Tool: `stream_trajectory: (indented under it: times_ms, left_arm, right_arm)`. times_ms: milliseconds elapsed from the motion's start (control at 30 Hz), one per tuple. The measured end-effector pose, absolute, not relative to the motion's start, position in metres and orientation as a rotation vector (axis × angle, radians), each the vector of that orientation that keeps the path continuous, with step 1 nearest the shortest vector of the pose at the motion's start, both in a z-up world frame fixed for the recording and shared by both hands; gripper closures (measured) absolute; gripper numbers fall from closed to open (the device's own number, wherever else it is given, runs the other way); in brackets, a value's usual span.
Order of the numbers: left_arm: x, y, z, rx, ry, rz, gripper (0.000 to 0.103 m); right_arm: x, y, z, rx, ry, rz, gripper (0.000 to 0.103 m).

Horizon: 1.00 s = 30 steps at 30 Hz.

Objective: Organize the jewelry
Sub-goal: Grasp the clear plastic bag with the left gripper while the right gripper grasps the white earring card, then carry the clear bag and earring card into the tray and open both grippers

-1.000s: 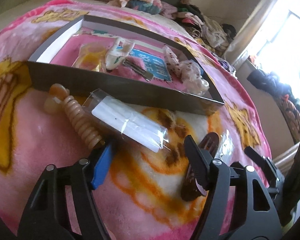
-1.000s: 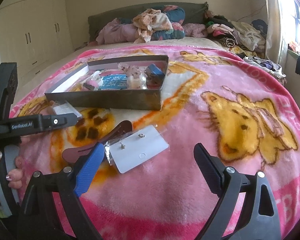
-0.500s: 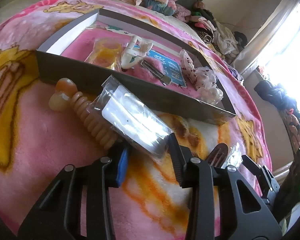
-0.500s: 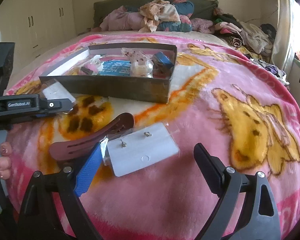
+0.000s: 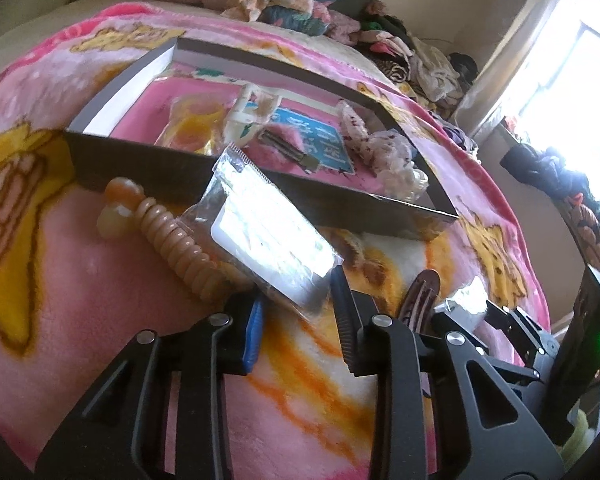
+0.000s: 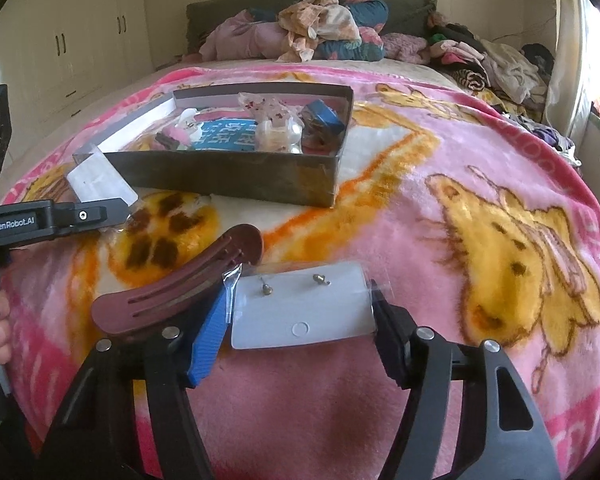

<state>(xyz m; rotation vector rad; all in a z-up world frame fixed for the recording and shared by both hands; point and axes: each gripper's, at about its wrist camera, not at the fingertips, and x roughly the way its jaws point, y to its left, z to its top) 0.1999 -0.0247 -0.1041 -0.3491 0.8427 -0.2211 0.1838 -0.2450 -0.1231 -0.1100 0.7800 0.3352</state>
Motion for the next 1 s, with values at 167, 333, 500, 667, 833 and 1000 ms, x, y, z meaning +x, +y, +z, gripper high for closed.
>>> stream_trajectory:
  times_ms: [167, 333, 500, 667, 833, 1000]
  left_arm:
    - [0.194, -0.034, -0.099, -0.306, 0.826, -0.245, 0.081]
    - [0.19, -0.037, -0.092, -0.271, 0.798, -0.26, 0.081]
    - [0.188, -0.041, -0.085, -0.234, 0.769, -0.269, 0.082]
    - [0.19, -0.041, -0.079, -0.21, 0.746, -0.272, 0.082]
    - [0.192, -0.038, -0.076, -0.213, 0.74, -0.27, 0.082]
    - [0.196, -0.032, -0.073, -0.214, 0.73, -0.261, 0.082]
  right_arm:
    - [0.179, -0.251, -0.119, -0.088, 0.761, 0.332, 0.04]
    - [0.175, -0.259, -0.111, -0.041, 0.734, 0.327, 0.04]
    - [0.173, -0.265, -0.1, 0.008, 0.71, 0.327, 0.04]
    - [0.175, -0.269, -0.092, 0.048, 0.695, 0.327, 0.04]
    - [0.177, -0.269, -0.085, 0.06, 0.68, 0.322, 0.04]
    - [0.184, -0.263, -0.078, 0.051, 0.668, 0.336, 0.04]
